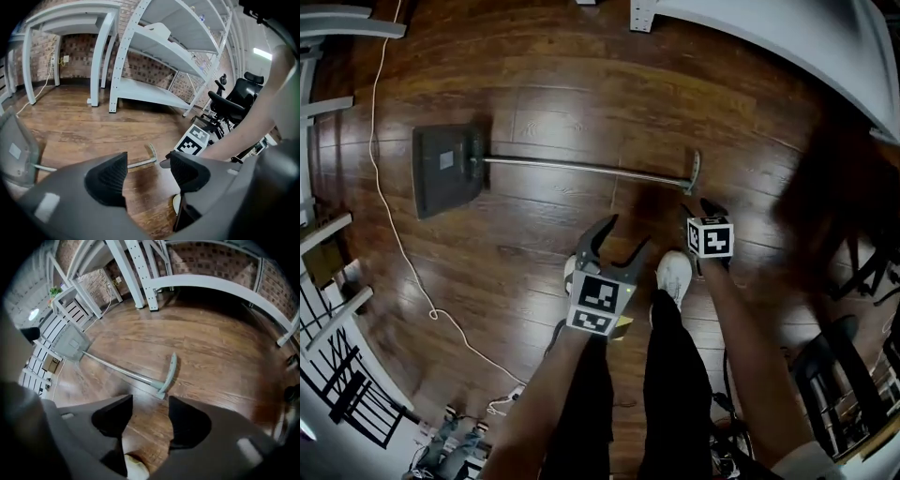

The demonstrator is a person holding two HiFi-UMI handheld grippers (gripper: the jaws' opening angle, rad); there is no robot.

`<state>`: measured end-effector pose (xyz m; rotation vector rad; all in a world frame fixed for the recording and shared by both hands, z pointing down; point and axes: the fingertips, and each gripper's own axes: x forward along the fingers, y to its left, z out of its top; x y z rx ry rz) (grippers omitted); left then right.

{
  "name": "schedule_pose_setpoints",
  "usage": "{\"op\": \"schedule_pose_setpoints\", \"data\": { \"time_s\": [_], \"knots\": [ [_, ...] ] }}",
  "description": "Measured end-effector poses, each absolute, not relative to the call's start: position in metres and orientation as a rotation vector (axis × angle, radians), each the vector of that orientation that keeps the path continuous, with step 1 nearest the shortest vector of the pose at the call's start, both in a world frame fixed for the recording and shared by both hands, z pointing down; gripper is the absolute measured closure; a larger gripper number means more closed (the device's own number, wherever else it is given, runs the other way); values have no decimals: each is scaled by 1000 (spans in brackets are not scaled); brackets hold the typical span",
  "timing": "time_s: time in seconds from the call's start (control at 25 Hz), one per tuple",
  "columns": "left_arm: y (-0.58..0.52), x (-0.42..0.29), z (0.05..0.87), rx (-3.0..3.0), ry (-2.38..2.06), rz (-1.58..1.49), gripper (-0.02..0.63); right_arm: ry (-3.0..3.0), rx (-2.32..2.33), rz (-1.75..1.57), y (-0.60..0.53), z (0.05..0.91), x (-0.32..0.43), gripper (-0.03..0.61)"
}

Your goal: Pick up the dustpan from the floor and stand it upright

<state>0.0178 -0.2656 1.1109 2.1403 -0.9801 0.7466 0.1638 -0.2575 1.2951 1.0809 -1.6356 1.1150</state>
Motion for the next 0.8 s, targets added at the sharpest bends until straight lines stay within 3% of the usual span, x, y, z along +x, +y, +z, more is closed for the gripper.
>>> {"op": "schedule_pose_setpoints", "data": {
  "time_s": [0.2,0.32,0.4,0.6,0.8],
  "knots": [
    [-272,12,1160,2124,-1004,732,311,-1648,1071,1051,-270,1355,163,368],
    [-267,6,1171,2103,-1005,741,313,-1624,1064,1044,-274,1366,165,472],
    [-269,0,1169,2091,-1008,750,318,-1598,1070,1052,-278,1360,167,477],
    [-282,-3,1130,2042,-1058,704,324,-1592,1131,1008,-294,1278,178,488],
    [-296,28,1028,2097,-997,607,297,-1642,1193,910,-312,1132,196,488]
  ]
}}
